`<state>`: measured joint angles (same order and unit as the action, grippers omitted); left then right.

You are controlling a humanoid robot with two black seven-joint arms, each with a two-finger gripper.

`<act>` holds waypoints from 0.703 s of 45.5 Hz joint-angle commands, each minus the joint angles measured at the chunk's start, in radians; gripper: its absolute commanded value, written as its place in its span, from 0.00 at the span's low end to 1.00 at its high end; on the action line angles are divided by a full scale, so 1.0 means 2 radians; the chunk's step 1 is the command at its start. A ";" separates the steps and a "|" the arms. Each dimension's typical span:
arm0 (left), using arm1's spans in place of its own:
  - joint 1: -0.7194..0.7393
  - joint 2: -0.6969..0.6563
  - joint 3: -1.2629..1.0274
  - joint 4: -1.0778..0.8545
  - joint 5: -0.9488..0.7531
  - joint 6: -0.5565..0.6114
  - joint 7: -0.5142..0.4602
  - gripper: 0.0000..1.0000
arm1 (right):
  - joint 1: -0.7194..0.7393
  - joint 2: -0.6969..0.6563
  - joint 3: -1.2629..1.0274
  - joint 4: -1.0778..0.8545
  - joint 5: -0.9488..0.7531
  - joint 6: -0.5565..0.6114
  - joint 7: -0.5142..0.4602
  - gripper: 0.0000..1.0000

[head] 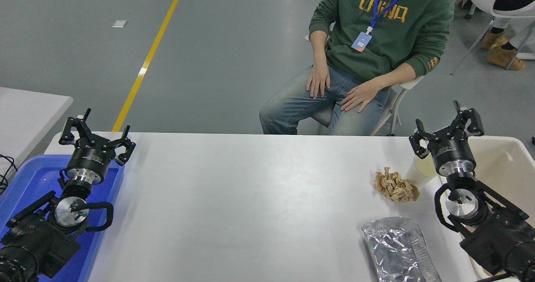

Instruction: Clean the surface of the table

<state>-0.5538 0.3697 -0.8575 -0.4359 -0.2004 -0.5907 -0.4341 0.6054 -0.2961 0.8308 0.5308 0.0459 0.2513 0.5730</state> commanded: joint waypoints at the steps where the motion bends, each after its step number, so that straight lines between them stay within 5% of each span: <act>1: 0.000 0.000 0.000 0.000 0.000 0.000 0.000 1.00 | -0.009 -0.016 -0.007 0.018 -0.002 0.005 0.000 1.00; 32: 0.000 0.000 0.000 0.000 0.000 0.000 0.000 1.00 | -0.021 -0.232 -0.096 0.176 -0.040 0.062 -0.092 1.00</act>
<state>-0.5538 0.3697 -0.8575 -0.4358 -0.2000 -0.5906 -0.4341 0.5622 -0.6070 0.6958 0.7861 0.0203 0.3320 0.4266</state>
